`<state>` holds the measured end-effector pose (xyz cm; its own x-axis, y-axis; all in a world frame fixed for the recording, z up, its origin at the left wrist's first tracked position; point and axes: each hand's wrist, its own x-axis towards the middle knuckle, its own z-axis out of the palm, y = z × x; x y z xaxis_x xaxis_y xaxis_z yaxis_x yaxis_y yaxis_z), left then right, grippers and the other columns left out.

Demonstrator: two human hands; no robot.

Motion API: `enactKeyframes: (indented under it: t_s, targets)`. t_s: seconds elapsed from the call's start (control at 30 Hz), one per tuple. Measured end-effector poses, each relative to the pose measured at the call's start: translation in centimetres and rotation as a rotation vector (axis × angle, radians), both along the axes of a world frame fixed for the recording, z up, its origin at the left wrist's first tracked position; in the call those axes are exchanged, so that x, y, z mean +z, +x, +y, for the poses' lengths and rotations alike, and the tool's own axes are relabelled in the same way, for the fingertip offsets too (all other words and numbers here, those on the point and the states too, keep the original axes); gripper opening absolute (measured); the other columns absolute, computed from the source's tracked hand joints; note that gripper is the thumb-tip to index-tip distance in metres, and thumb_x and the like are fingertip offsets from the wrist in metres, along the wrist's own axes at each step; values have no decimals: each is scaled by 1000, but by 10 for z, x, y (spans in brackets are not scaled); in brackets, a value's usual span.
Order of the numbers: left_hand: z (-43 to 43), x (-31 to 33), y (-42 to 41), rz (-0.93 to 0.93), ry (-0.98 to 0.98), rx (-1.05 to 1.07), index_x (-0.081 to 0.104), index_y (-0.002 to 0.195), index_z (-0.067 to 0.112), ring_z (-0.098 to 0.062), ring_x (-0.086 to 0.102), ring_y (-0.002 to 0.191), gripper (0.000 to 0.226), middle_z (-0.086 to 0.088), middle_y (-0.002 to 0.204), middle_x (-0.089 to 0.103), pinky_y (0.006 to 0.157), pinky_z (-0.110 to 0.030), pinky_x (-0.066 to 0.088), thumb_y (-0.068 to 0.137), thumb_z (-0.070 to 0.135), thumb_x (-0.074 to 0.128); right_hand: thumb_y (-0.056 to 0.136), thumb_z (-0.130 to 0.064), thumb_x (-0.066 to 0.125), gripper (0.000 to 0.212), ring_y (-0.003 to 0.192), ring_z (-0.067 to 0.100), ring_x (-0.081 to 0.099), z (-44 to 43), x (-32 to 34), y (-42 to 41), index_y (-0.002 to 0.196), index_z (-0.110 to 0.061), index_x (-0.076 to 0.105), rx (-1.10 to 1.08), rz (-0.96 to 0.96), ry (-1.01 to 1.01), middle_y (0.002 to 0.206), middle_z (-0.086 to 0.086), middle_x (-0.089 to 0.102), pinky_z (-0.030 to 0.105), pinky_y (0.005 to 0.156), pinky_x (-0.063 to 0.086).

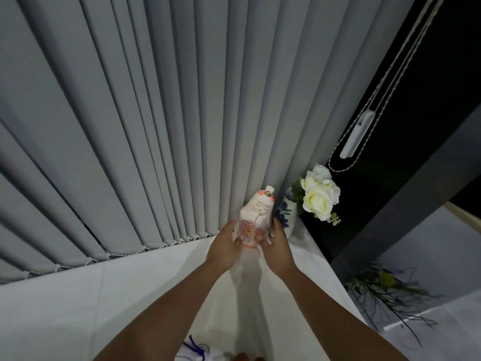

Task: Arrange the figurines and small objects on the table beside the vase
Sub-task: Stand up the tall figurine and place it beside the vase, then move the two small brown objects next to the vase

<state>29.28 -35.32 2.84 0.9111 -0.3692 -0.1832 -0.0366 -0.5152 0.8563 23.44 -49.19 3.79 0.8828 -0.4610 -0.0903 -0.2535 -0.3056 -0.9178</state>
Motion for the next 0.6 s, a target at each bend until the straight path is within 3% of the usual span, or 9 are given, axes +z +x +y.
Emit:
enactKeyframes:
  t_s: [0.13, 0.23, 0.37, 0.5, 0.6]
  targets:
    - [24, 5, -28, -7, 69, -82, 44, 136, 20, -25, 53, 125, 43, -2, 140, 52, 107, -39, 41, 95, 31, 52, 87, -11, 61, 54, 131, 21, 45, 2, -1, -26, 136, -21, 41, 21, 34, -71, 140, 4, 49, 49, 110, 39]
    - [41, 13, -56, 13, 109, -157, 49, 132, 19, -23, 56, 120, 37, -5, 135, 56, 99, -29, 40, 96, 31, 50, 91, -15, 58, 52, 133, 23, 40, 13, 11, -58, 139, -16, 40, 33, 128, -113, 146, 8, 41, 40, 112, 35]
    - [61, 21, -94, -19, 142, -256, 54, 127, 20, -19, 57, 115, 34, -5, 132, 59, 95, -25, 40, 96, 33, 51, 93, -16, 54, 49, 124, 24, 48, 25, 20, -95, 140, -15, 40, 60, 200, -180, 148, 8, 37, 31, 106, 37]
    - [78, 22, -125, -59, 239, -360, 52, 130, 22, -17, 55, 116, 40, -1, 132, 59, 95, -24, 40, 93, 36, 55, 93, -10, 50, 46, 114, 22, 51, 39, 21, -127, 137, -17, 43, 80, 212, -182, 145, 6, 40, 26, 99, 37]
    - [89, 19, -142, -57, 307, -436, 47, 135, 25, -15, 51, 123, 53, 3, 138, 54, 103, -29, 40, 87, 41, 62, 93, -9, 49, 46, 122, 20, 48, 53, 20, -154, 137, -20, 43, 89, 231, -173, 145, 4, 40, 24, 101, 35]
